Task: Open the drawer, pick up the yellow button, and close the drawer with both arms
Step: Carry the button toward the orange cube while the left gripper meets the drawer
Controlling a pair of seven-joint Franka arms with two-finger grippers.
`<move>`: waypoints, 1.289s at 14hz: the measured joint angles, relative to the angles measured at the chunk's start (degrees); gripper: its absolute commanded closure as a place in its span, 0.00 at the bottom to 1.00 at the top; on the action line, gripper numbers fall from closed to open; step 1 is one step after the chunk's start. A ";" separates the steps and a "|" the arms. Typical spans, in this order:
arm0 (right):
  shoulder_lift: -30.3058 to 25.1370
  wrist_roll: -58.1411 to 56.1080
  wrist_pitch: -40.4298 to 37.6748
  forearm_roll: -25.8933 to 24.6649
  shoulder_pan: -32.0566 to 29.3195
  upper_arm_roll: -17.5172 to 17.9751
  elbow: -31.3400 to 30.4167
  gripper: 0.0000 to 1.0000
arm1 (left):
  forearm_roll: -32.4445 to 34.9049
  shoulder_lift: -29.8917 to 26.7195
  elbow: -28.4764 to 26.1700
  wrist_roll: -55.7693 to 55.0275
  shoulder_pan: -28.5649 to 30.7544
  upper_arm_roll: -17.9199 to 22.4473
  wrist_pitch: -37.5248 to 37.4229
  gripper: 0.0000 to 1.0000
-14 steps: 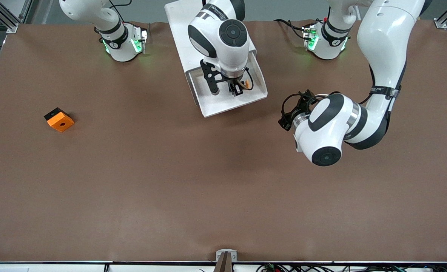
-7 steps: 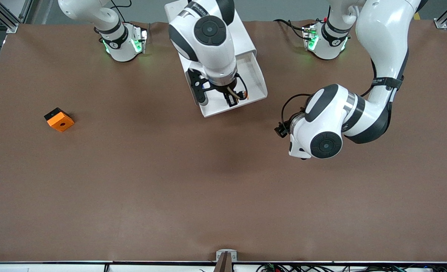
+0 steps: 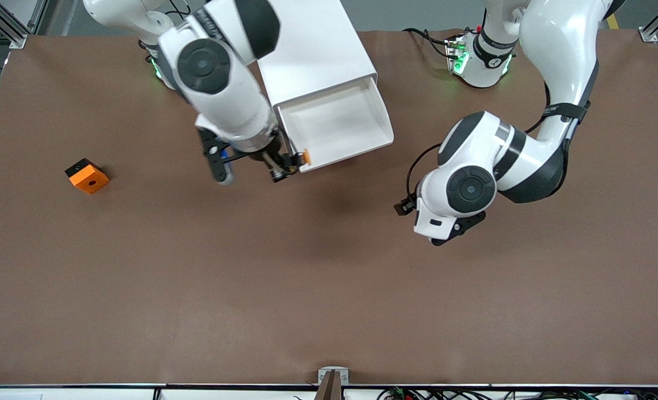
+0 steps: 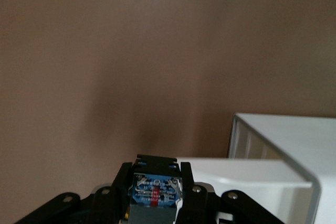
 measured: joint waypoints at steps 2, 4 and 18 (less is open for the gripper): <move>-1.46 -6.69 -0.96 -1.33 -3.78 -0.01 -2.79 1.00 | 0.60 -0.34 -0.06 1.04 -0.01 -1.38 2.24 0.00; -3.25 -16.22 -0.89 -1.84 -7.05 -0.03 -7.28 1.00 | 0.67 -1.67 -1.01 2.22 -0.03 -1.81 4.61 0.00; -9.50 -94.87 30.68 -6.06 -32.86 -0.25 -40.17 1.00 | -0.14 -10.21 -19.04 -2.80 -0.12 -4.90 21.32 0.00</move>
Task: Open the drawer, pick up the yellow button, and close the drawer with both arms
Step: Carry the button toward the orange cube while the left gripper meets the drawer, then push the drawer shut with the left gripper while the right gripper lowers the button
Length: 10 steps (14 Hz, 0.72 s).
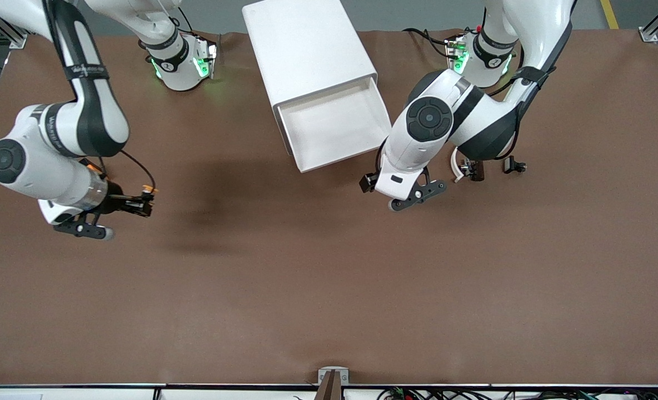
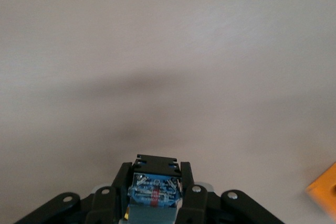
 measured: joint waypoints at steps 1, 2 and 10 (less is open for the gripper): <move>0.00 -2.30 2.82 -2.07 -1.75 0.00 -1.52 1.00 | -0.08 0.00 -0.46 -0.83 -0.01 -0.42 0.49 0.00; 0.00 -3.65 5.41 -3.90 -2.63 0.00 -2.95 1.00 | -0.09 0.00 -0.87 -1.59 -0.03 -0.80 0.73 0.00; 5.37 -13.92 21.76 -7.05 -6.46 0.20 -9.49 1.00 | -0.13 0.00 -3.71 -3.67 -2.76 -1.81 2.31 0.00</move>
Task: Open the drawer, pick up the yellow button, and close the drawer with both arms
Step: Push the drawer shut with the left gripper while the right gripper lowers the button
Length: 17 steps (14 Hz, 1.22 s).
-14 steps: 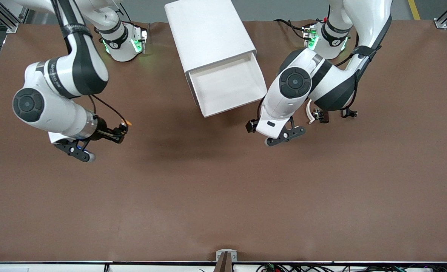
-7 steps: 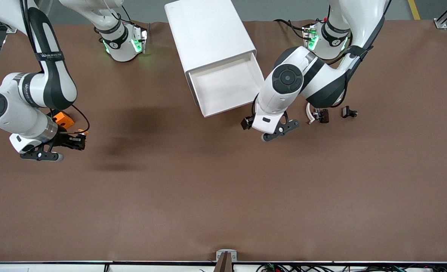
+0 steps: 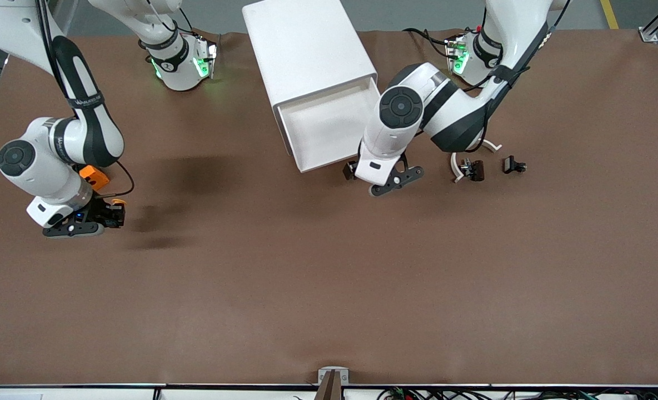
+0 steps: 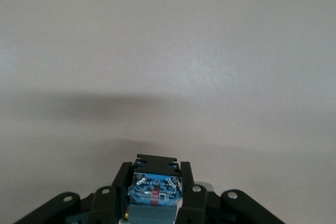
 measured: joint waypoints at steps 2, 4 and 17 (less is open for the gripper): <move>1.91 -0.13 0.96 -0.05 -0.36 0.01 -0.01 1.00 | 0.00 0.00 -0.04 -0.96 -0.97 -0.02 0.05 0.00; 3.53 -0.23 1.70 -0.10 -0.53 0.01 -0.01 1.00 | 0.00 0.00 -0.07 -1.99 -1.94 -0.04 0.06 0.00; 8.62 -5.79 7.73 -0.20 -2.89 0.04 0.41 0.00 | 0.00 0.00 -0.83 -11.49 -9.76 -0.14 0.03 0.00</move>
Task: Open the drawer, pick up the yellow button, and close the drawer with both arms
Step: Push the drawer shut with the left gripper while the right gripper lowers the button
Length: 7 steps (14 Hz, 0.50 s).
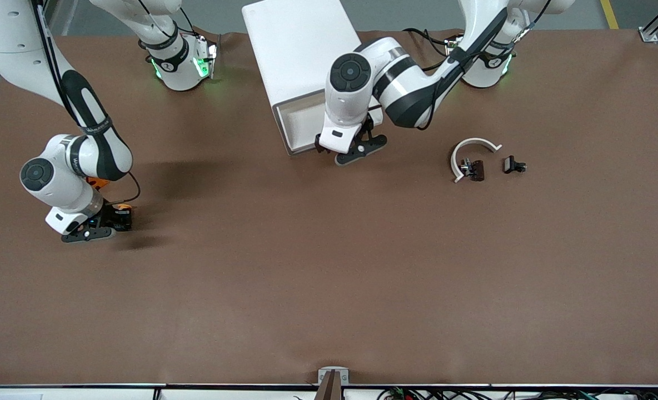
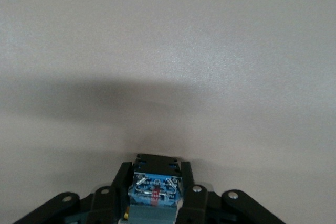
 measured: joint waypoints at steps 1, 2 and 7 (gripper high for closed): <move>0.00 -0.01 0.02 0.00 -0.06 0.00 0.16 0.00 | 0.00 0.00 -0.09 -0.93 -0.57 -0.15 -0.01 0.00; 0.00 -0.01 0.02 0.00 -0.13 0.00 0.27 0.00 | 0.00 0.00 -0.25 -1.88 -0.89 -0.61 -0.03 0.00; -0.22 0.00 -1.46 0.00 -0.19 0.33 0.91 0.00 | 0.00 0.18 -1.06 -5.58 -1.14 -3.22 -0.08 0.00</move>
